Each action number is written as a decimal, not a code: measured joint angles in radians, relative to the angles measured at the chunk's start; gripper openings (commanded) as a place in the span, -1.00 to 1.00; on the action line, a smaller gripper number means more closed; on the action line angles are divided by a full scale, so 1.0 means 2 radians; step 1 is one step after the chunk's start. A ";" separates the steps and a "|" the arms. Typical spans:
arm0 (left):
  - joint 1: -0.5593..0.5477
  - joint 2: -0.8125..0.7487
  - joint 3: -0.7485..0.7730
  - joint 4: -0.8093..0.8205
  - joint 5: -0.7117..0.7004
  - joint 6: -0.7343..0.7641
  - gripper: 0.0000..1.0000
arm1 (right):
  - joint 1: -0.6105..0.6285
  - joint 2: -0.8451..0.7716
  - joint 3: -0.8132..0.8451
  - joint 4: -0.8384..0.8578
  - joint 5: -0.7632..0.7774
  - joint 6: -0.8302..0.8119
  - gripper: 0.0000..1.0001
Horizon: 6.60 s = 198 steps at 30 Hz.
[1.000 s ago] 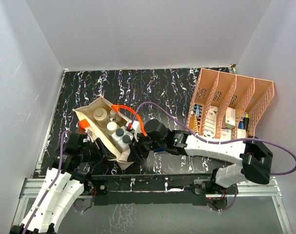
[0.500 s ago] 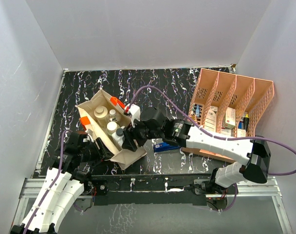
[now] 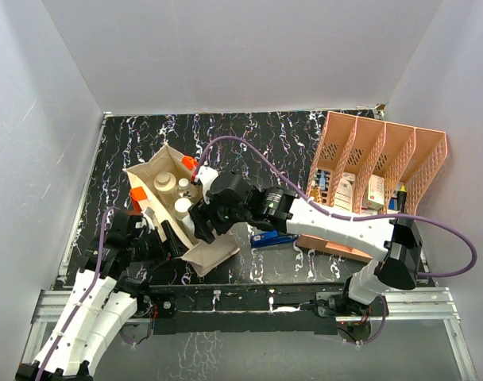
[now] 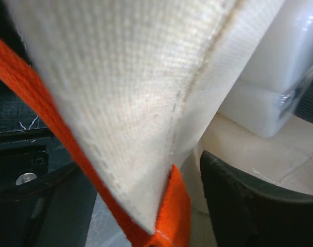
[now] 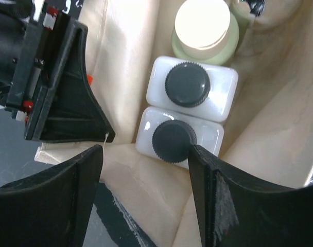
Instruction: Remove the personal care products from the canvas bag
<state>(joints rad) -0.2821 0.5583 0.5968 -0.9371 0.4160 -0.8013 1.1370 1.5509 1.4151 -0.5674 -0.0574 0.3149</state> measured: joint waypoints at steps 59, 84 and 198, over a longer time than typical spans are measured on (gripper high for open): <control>0.002 -0.026 -0.022 0.039 0.149 0.037 0.30 | 0.037 0.065 0.060 -0.077 0.142 0.026 0.98; 0.002 -0.018 -0.022 0.042 0.147 0.039 0.31 | 0.043 0.159 0.085 -0.102 0.181 0.030 0.08; 0.002 0.008 0.048 -0.018 0.072 0.076 0.45 | -0.314 0.375 0.422 -0.188 0.116 -0.089 0.32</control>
<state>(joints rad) -0.2787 0.5751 0.6922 -0.9730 0.5610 -0.6498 0.5087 2.3001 2.2589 -0.9436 0.1738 0.1364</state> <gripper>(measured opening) 0.709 0.764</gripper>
